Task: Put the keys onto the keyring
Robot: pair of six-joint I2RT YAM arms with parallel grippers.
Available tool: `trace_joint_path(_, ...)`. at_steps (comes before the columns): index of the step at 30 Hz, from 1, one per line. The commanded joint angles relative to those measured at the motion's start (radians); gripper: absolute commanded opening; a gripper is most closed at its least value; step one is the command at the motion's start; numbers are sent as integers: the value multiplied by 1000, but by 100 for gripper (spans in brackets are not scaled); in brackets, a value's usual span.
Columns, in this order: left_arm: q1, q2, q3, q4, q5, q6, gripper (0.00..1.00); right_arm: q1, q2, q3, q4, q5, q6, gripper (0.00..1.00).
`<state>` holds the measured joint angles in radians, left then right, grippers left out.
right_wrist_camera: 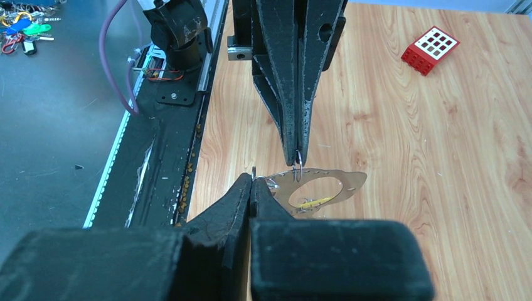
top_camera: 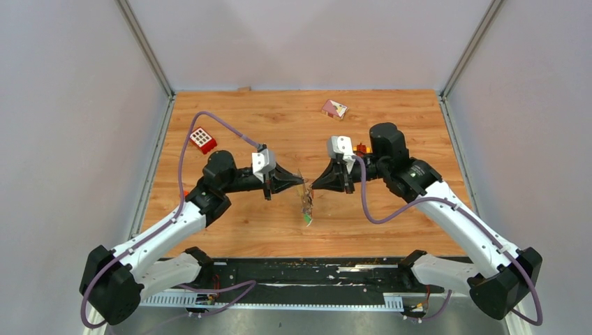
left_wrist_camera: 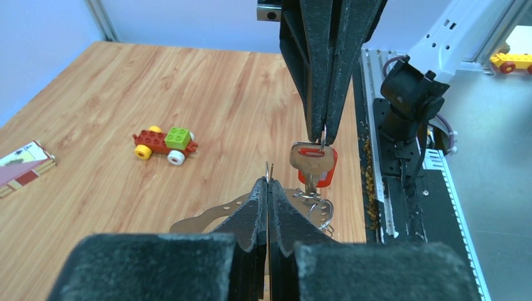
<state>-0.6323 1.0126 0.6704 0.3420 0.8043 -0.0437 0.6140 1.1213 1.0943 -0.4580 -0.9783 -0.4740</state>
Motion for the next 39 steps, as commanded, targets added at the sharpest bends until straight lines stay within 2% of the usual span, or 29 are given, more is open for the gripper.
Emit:
trace_joint_path(1, 6, -29, -18, 127, 33, -1, 0, -1, -23, -12, 82, -40, 28, 0)
trace_joint_path(7, 5, -32, -38, 137, 44, 26, 0, 0, 12, -30, 132, -72, 83, 0)
trace_joint_path(17, 6, -35, -47, 168, 85, 7, 0, 0, 31, -34, 122, -3, 63, 0)
trace_joint_path(39, 5, -41, -51, 159, 80, 31, 0, 1, 53, -26, 86, 15, 32, 0)
